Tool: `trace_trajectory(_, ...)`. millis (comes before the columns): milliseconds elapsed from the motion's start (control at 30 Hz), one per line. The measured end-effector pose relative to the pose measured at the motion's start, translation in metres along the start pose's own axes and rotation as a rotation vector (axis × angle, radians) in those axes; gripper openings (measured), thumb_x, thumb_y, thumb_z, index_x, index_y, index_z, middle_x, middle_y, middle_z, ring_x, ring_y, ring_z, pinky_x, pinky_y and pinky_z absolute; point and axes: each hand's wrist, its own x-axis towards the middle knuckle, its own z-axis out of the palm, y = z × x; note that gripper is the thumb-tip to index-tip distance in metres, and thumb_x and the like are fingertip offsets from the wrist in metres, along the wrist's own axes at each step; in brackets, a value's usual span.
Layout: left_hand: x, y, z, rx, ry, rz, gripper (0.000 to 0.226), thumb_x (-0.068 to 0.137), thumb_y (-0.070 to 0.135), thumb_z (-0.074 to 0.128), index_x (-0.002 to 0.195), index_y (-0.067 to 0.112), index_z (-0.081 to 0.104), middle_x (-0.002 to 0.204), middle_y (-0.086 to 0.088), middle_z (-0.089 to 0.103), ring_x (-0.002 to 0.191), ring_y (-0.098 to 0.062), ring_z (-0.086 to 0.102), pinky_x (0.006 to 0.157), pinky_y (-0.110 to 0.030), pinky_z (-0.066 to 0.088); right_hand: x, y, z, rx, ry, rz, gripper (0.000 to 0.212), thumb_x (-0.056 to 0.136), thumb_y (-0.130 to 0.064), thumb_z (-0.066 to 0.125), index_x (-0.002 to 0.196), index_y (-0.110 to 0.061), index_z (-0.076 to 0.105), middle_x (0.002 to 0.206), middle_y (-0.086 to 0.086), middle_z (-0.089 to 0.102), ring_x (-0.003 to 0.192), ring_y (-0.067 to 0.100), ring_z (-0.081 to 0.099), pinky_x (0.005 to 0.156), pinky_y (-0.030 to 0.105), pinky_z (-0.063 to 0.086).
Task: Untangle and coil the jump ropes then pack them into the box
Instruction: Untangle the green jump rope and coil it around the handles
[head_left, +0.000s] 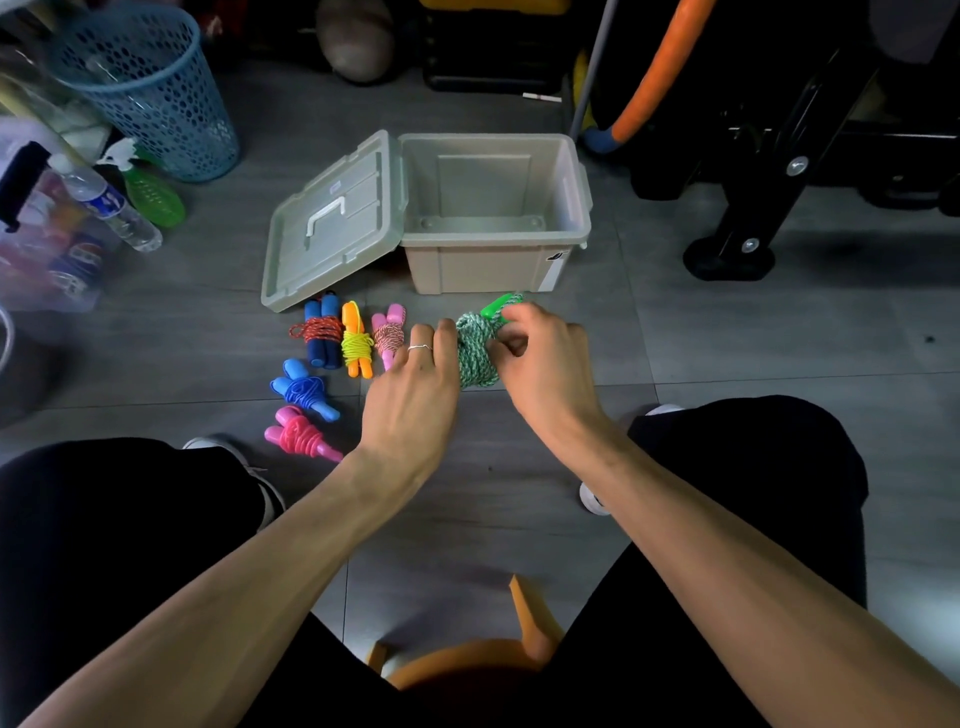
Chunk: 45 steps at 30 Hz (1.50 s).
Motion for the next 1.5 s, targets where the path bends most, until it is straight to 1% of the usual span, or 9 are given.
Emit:
trace_trajectory(167,-0.002,-0.003,-0.003,-0.007,-0.007,0.017,0.076,0.053,-0.019,0.065,0.122,-0.002,0.039,0.099,-0.025,0.058,0.065,-0.041,0.062,0.034,-0.033,0.043,-0.002,-0.002,0.005,0.021,-0.006,-0.005,0.024,0.079,-0.004,0.062,0.102,-0.009,0.067,0.074,0.0,0.07,0.069,0.021,0.063,0.07,0.036,0.053)
trace_trajectory(333,0.0,-0.006,-0.006,-0.016,0.016,0.016,0.08,0.05,-0.017,0.067,0.121,0.004,0.036,0.095,-0.019,0.056,0.062,-0.039,0.059,0.035,-0.029,0.033,-0.007,-0.003,0.005,0.139,-0.017,0.061,0.026,0.076,-0.006,0.064,0.101,-0.012,0.067,0.081,-0.003,0.069,0.069,0.006,0.059,0.07,0.023,0.051)
trace_trajectory(600,0.0,-0.004,-0.009,-0.101,0.037,-0.03,0.079,0.052,-0.021,0.062,0.122,0.006,0.039,0.101,-0.022,0.052,0.065,-0.041,0.058,0.039,-0.03,0.031,-0.005,0.001,0.0,0.08,-0.051,-0.095,0.032,0.084,-0.012,0.058,0.117,-0.01,0.059,0.09,0.002,0.064,0.083,0.019,0.06,0.079,0.036,0.051)
trace_trajectory(833,-0.004,-0.004,-0.003,-0.19,0.02,-0.007,0.083,0.053,-0.017,0.061,0.127,0.01,0.036,0.105,-0.02,0.052,0.068,-0.041,0.057,0.038,-0.035,0.042,-0.005,0.001,-0.007,0.089,-0.099,0.005,0.032,0.081,-0.008,0.064,0.112,-0.013,0.06,0.081,-0.006,0.062,0.076,0.013,0.059,0.076,0.03,0.049)
trace_trajectory(1000,-0.009,0.003,0.005,-0.278,-0.041,0.06,0.08,0.072,0.019,0.066,0.144,0.027,0.031,0.114,-0.01,0.046,0.065,-0.026,0.052,0.043,-0.031,0.042,-0.005,-0.002,-0.011,-0.002,-0.064,-0.12,0.031,0.082,-0.002,0.056,0.112,-0.008,0.057,0.094,0.0,0.055,0.097,0.021,0.053,0.076,0.018,0.035)
trace_trajectory(1100,-0.01,0.003,0.001,-0.401,-0.075,0.028,0.071,0.081,0.049,0.049,0.147,0.033,0.027,0.118,-0.003,0.04,0.067,-0.019,0.051,0.052,-0.03,0.044,-0.004,0.002,-0.012,-0.032,-0.051,-0.235,0.034,0.081,0.004,0.053,0.114,-0.001,0.055,0.098,0.008,0.054,0.099,0.028,0.051,0.082,0.024,0.036)
trace_trajectory(1200,-0.009,0.005,0.001,-0.61,-0.088,-0.038,0.053,0.095,0.045,0.034,0.147,0.038,0.025,0.12,0.006,0.037,0.087,-0.008,0.051,0.069,-0.031,0.046,-0.001,0.007,-0.017,-0.012,-0.07,-0.315,0.034,0.082,0.004,0.051,0.116,-0.001,0.053,0.101,0.003,0.048,0.1,0.029,0.051,0.085,0.03,0.042)
trace_trajectory(1333,0.002,0.01,-0.007,-0.903,-0.105,-0.166,0.052,0.093,0.036,0.04,0.145,0.029,0.035,0.125,0.018,0.041,0.113,0.028,0.03,0.089,-0.002,0.031,0.0,0.011,-0.027,0.01,-0.045,-0.415,0.029,0.086,0.004,0.053,0.114,-0.002,0.054,0.102,0.007,0.054,0.098,0.023,0.052,0.085,0.027,0.043)
trace_trajectory(1500,0.017,0.001,-0.032,-1.099,-0.091,-0.161,0.054,0.078,0.042,0.063,0.131,0.04,0.049,0.122,0.004,0.058,0.114,-0.01,0.058,0.094,-0.036,0.052,0.005,0.006,-0.04,-0.003,0.061,-0.534,0.025,0.087,0.004,0.056,0.111,-0.003,0.056,0.105,0.0,0.055,0.097,0.021,0.051,0.084,0.025,0.041)
